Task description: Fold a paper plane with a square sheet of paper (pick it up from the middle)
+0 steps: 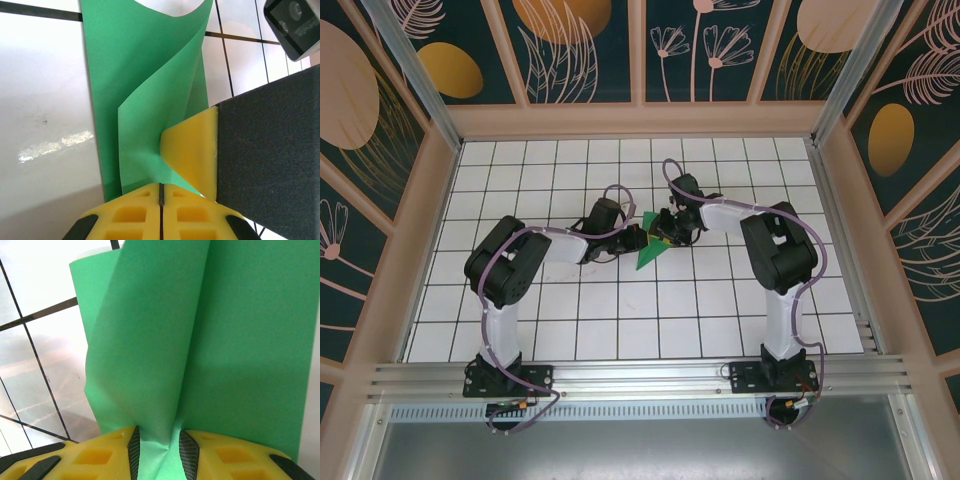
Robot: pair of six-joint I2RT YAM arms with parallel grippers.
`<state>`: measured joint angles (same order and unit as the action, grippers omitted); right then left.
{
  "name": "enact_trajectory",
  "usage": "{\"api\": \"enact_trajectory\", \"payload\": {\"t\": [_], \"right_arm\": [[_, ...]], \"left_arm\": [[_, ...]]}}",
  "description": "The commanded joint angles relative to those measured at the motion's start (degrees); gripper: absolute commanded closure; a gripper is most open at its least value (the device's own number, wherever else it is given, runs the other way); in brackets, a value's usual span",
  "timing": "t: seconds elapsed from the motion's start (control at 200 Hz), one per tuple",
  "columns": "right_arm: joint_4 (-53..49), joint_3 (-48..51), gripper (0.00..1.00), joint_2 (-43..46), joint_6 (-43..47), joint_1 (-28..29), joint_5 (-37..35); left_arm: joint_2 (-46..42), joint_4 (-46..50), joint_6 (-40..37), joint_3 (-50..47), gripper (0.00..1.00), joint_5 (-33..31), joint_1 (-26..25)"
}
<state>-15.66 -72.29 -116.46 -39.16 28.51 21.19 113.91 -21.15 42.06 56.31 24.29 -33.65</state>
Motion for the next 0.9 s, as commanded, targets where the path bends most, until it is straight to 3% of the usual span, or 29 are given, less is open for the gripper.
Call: {"api": "enact_trajectory", "payload": {"t": [0.0,0.896], "right_arm": [[-3.94,3.61,0.66,-8.6,0.22,0.4,-8.97],[-3.7,2.25,0.68,-7.02,1.06,0.27,-6.67]], "left_arm": [[0.88,1.6,-1.0,1.4,0.91,-1.53,-0.01],[2.46,6.44,-0.85,2.03,0.93,-3.77,-0.02]]}}
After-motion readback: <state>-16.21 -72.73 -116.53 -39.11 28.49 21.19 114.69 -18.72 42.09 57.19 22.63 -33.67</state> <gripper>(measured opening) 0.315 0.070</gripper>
